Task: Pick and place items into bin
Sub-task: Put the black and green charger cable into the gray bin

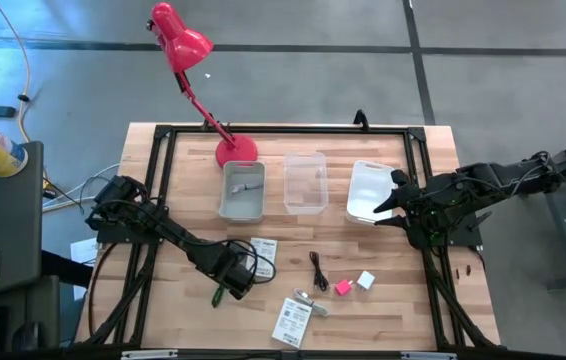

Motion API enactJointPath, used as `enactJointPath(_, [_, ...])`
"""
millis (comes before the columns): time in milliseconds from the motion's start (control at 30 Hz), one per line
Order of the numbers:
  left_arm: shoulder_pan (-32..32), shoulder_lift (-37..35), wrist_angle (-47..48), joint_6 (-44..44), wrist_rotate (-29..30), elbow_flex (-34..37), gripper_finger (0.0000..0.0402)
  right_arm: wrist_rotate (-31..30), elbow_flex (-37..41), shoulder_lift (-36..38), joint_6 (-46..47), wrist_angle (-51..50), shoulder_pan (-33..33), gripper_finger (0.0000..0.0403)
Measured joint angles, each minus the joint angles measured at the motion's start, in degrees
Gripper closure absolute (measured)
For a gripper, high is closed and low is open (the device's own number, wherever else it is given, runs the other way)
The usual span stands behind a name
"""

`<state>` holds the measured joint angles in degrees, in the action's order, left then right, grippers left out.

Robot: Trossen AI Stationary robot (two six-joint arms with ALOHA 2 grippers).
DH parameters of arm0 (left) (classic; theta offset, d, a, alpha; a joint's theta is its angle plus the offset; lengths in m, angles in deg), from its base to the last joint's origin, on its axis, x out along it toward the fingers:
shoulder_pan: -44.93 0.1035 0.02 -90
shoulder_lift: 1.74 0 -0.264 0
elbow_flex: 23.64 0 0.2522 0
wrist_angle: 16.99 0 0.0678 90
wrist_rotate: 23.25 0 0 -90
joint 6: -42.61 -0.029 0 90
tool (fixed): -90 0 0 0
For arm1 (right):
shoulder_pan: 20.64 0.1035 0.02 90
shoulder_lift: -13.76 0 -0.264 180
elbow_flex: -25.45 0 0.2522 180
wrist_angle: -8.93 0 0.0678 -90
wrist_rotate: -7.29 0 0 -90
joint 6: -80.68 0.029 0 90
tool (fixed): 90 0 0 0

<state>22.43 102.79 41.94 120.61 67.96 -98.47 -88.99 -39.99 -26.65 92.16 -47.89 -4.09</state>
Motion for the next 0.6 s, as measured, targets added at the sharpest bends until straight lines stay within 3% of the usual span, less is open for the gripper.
enactJointPath(600, [0.0,0.02,-0.07,-0.39,-0.07,0.02,0.0291,0.0,0.0,0.0,0.0,0.01,-0.01,0.0275])
